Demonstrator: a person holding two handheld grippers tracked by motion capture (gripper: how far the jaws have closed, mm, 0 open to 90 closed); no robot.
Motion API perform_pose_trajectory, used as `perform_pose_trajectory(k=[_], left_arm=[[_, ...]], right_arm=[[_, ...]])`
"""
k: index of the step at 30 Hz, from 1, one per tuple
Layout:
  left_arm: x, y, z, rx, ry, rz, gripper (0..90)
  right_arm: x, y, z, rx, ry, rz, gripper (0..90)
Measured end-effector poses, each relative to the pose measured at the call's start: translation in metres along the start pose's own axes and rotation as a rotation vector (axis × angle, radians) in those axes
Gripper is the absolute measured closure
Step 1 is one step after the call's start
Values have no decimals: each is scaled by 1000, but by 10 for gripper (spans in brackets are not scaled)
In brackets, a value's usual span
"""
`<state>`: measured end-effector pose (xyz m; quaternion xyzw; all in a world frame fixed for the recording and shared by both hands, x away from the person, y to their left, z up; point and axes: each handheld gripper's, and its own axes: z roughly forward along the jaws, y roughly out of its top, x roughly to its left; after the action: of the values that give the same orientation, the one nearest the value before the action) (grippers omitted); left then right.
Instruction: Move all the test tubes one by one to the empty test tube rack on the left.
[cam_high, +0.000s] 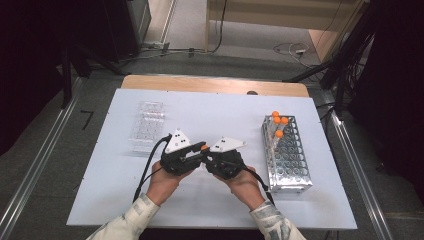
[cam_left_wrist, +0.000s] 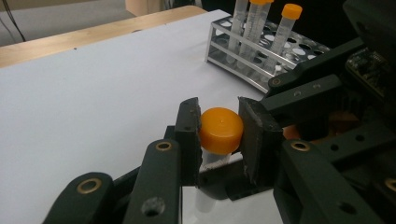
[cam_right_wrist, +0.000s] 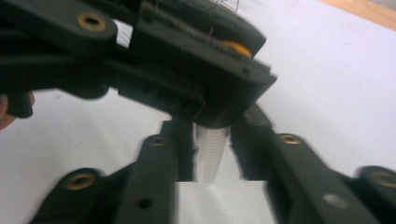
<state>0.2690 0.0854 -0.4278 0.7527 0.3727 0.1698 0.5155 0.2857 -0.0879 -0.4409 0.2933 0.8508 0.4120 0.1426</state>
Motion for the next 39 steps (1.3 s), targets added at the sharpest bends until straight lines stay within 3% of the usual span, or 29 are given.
perform_pose_trajectory(k=[3, 11, 20, 26, 34, 39], left_arm=[[4, 4, -2, -13, 4, -10, 704], [30, 18, -5, -31, 30, -79, 704], [51, 31, -9, -36, 83, -104, 704], [63, 45, -10, -29, 154, -67, 704], [85, 53, -11, -29, 229, -94, 704], [99, 59, -10, -45, 251, -121, 704]], right_arm=[[0, -1, 0, 13, 2, 12, 331], [-2, 0, -12, -6, -24, 29, 205], [0, -6, -31, -11, -58, 46, 183], [-1, -16, -38, 5, -59, 47, 183], [-6, -22, -43, 1, -73, 58, 183], [-8, -23, -42, 8, -78, 62, 183]])
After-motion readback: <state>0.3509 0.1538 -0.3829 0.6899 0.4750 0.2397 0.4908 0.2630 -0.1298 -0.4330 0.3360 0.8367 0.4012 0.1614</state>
